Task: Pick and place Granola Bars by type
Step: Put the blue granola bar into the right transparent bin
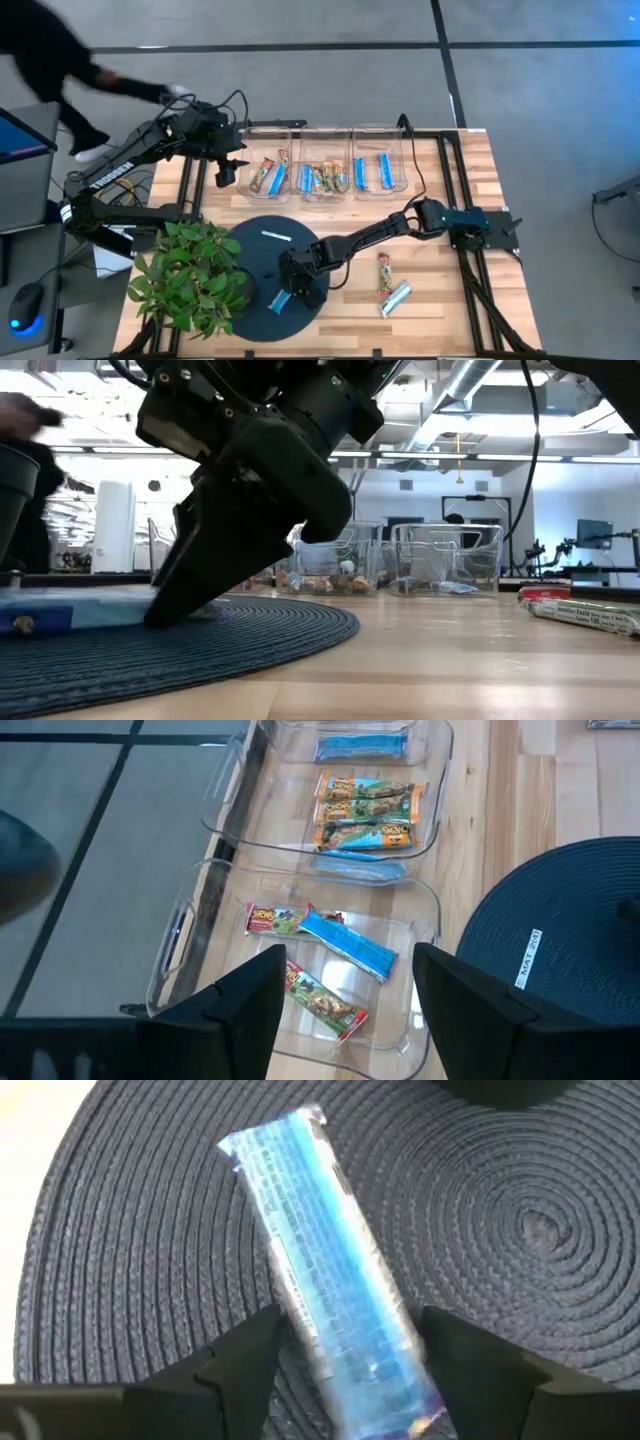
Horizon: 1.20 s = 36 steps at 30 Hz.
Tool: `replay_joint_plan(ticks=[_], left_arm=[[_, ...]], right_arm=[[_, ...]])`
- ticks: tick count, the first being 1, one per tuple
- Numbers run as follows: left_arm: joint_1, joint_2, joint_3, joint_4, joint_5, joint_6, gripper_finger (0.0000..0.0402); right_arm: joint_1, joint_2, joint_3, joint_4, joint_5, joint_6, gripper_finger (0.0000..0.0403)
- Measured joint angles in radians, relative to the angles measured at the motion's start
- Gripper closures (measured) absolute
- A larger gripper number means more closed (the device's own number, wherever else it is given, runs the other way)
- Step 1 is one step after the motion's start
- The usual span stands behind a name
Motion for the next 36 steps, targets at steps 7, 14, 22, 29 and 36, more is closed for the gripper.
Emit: replay_joint_plan(ticks=[7, 14, 22, 29, 36], left_arm=[[0.000, 0.000, 0.000, 0.001, 0.000, 0.000, 0.0187], [0.000, 0.000, 0.000, 0.010, 0.000, 0.000, 0.0187], [0.000, 0.000, 0.000, 0.014, 0.000, 0.000, 0.0187], [0.000, 0.000, 0.000, 0.012, 0.000, -0.001, 0.0187], [0.000, 0.000, 0.000, 0.010, 0.000, -0.001, 0.0187]], right_arm=[[0.004, -0.001, 0.001, -0.024, 0.011, 0.016, 0.0249], [-0.003, -0.001, 0.001, -0.024, 0.010, 0.078, 0.0302], [-0.009, 0.000, 0.031, -0.057, 0.011, 0.131, 0.0299], [-0.036, -0.008, 0.095, -0.123, 0.011, 0.160, 0.0309], [-0.066, -0.013, 0.180, -0.394, 0.036, 0.191, 0.0310]])
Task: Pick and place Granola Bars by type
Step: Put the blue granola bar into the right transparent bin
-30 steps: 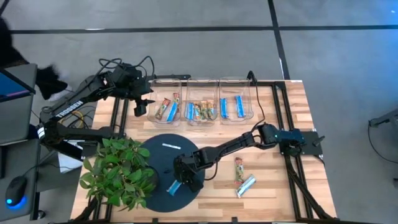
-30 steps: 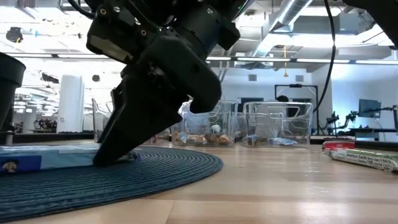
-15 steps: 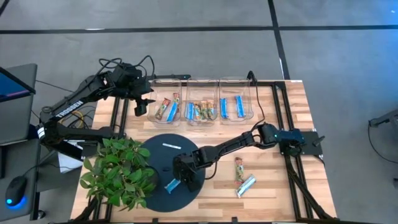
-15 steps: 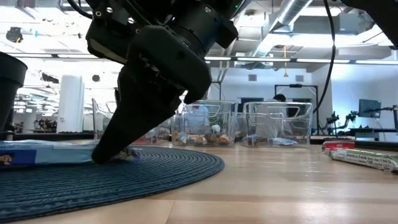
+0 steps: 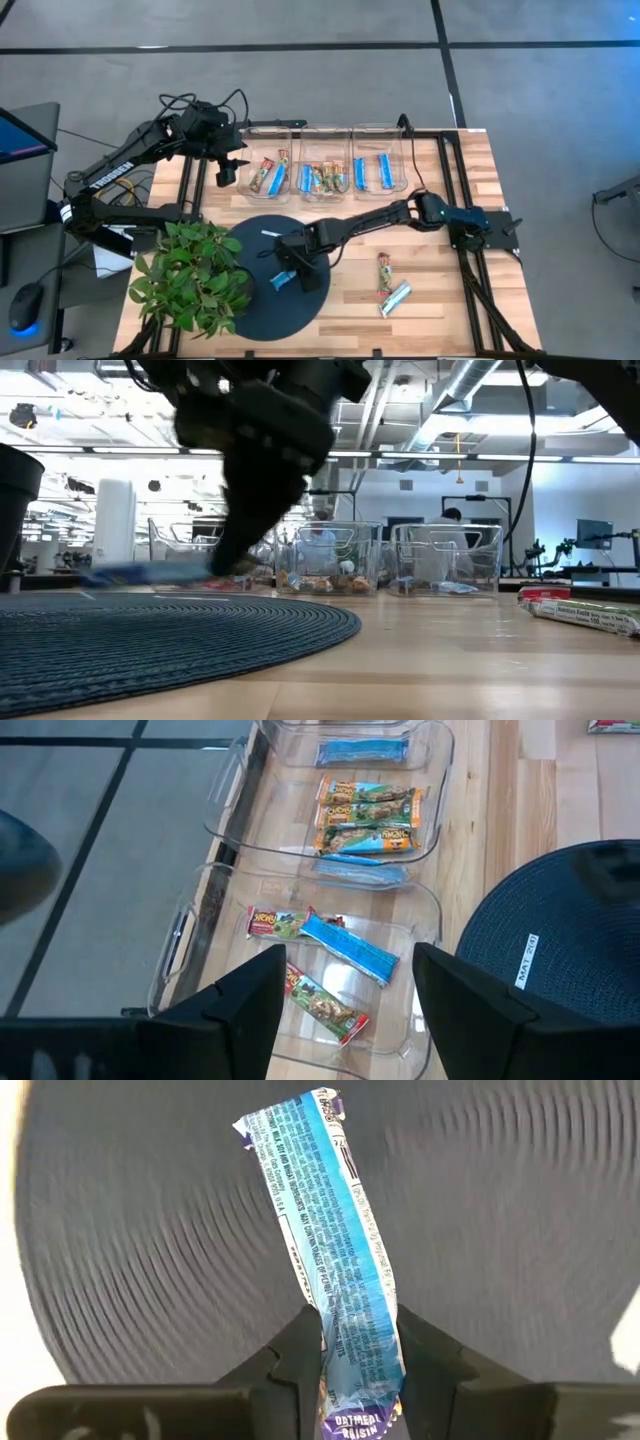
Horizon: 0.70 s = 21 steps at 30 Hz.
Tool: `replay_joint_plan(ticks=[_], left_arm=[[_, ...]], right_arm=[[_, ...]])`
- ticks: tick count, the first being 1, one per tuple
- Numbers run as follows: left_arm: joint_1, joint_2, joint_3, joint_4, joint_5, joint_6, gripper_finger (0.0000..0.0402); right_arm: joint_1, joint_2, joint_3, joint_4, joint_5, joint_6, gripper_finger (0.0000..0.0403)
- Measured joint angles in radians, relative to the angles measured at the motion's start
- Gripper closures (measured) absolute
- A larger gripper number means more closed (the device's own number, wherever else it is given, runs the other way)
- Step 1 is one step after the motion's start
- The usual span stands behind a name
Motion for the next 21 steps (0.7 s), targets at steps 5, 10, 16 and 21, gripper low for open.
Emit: replay_joint_plan(ticks=[5, 10, 16, 21], left_arm=[[0.000, 0.000, 0.000, -0.003, 0.000, 0.000, 0.0187], [0.000, 0.000, 0.000, -0.003, 0.002, -0.002, 0.0187], [0.000, 0.000, 0.000, -0.003, 0.003, -0.017, 0.0187], [0.000, 0.000, 0.000, -0.003, 0.003, -0.045, 0.0187]], right_arm=[[-0.020, -0.013, 0.030, -0.194, 0.006, 0.110, 0.0310], [-0.025, -0.077, 0.031, -0.308, 0.050, 0.211, 0.0310], [-0.026, -0.210, 0.032, -0.430, 0.175, 0.383, 0.0310], [-0.033, -0.322, 0.032, -0.604, 0.298, 0.668, 0.0310]])
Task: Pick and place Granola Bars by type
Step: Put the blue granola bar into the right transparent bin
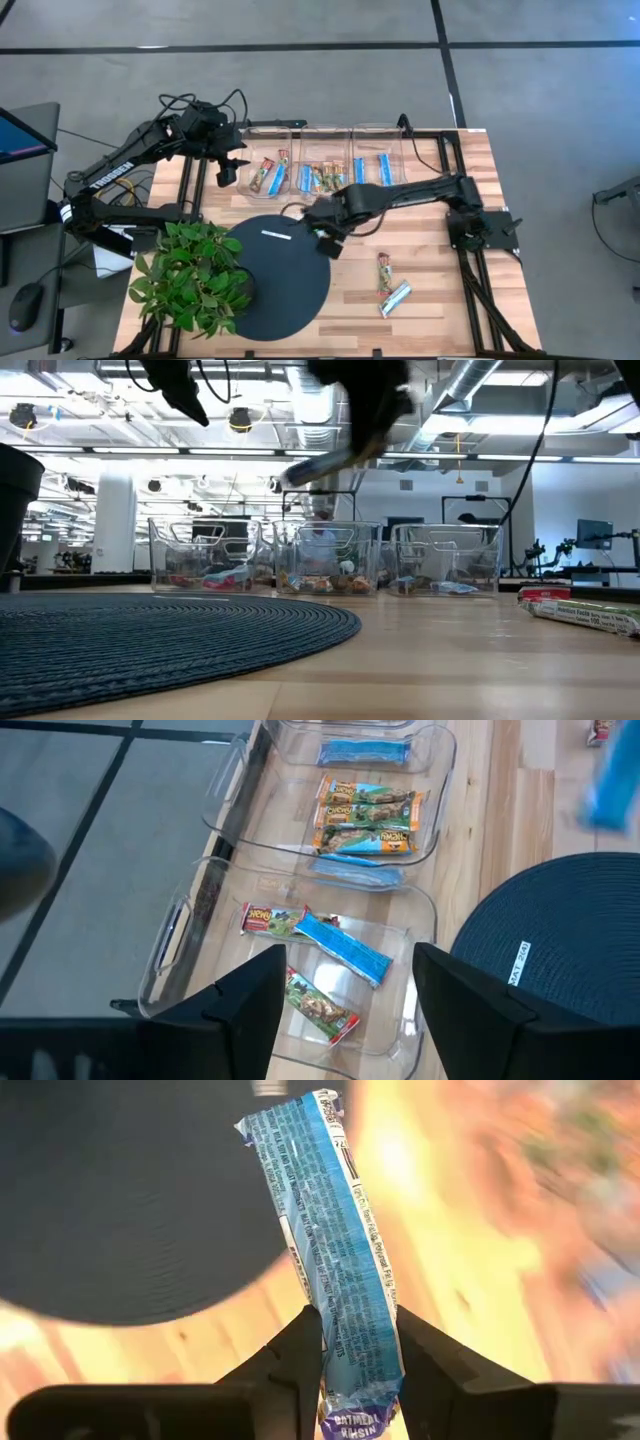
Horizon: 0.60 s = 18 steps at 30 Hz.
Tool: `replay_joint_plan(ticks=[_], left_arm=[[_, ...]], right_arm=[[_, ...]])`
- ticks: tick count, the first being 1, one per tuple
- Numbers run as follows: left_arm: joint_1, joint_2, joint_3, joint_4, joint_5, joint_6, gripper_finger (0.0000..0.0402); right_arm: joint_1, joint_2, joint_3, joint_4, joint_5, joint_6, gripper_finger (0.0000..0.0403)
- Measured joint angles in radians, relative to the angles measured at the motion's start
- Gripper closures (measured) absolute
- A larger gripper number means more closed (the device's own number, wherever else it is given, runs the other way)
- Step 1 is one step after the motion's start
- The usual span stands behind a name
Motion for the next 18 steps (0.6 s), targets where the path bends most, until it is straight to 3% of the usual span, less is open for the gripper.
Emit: replay_joint_plan(ticks=[5, 10, 18], left_arm=[[0.000, 0.000, 0.000, 0.001, 0.002, -0.025, 0.0187], [0.000, 0.000, 0.000, 0.010, 0.002, -0.069, 0.0187], [0.000, 0.000, 0.000, 0.011, 0.003, -0.099, 0.0187]], right_arm=[[0.007, -0.071, -0.001, -0.211, 0.086, 0.370, 0.0310], [0.019, -0.140, -0.072, -0.206, 0.165, 0.617, 0.0310], [-0.027, -0.194, -0.230, -0.203, 0.283, 0.804, 0.0310]])
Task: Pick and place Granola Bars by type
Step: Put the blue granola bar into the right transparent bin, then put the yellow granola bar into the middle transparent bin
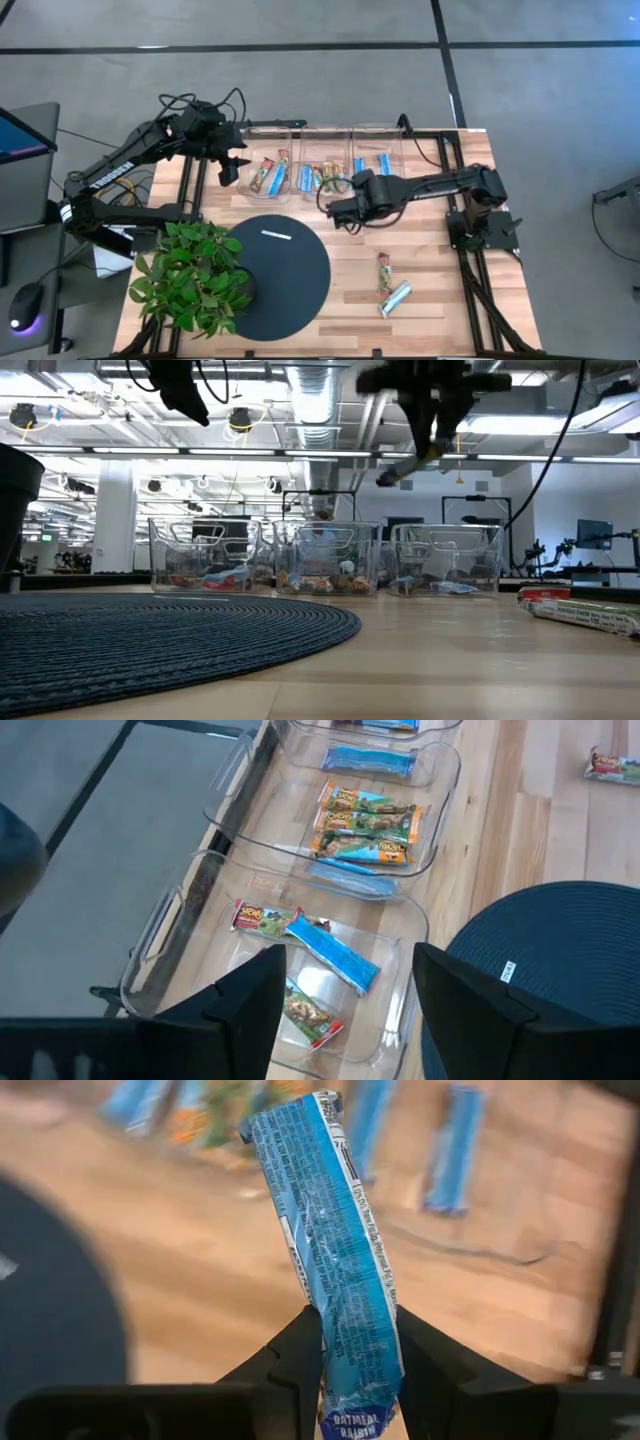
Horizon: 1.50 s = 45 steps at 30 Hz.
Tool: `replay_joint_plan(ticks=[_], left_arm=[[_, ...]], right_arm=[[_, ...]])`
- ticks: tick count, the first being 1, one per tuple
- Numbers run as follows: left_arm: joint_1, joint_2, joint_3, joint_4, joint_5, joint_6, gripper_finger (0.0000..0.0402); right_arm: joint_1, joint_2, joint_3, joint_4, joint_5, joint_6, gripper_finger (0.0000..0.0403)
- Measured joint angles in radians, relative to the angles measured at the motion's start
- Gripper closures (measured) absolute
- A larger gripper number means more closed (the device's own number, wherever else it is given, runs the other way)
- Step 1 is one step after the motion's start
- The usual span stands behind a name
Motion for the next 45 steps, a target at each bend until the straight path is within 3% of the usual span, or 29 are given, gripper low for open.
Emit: replay_joint_plan(ticks=[12, 22, 25, 32, 41, 45], left_arm=[[0.000, 0.000, 0.000, 0.001, 0.000, -0.040, 0.0187], [0.000, 0.000, 0.000, 0.041, -0.001, -0.081, 0.0187], [0.000, 0.000, 0.000, 0.040, -0.001, -0.087, 0.0187], [0.000, 0.000, 0.000, 0.039, -0.006, -0.135, 0.0187], [-0.001, 0.022, 0.000, 0.095, -0.004, -0.180, 0.0187], [-0.004, 0.045, 0.000, 0.106, 0.001, -0.196, 0.0187]], right_arm=[[-0.276, -0.073, -0.187, 0.048, -0.027, -0.027, 0.0310], [-0.490, -0.055, -0.212, 0.296, -0.140, -0.265, 0.0310], [-0.513, -0.038, -0.209, 0.365, -0.160, -0.319, 0.0310], [-0.556, -0.021, -0.213, 0.256, -0.167, -0.326, 0.0299], [-0.564, -0.010, -0.210, 0.234, -0.196, -0.296, 0.0232], [-0.546, -0.011, -0.210, 0.237, -0.196, -0.357, 0.0194]])
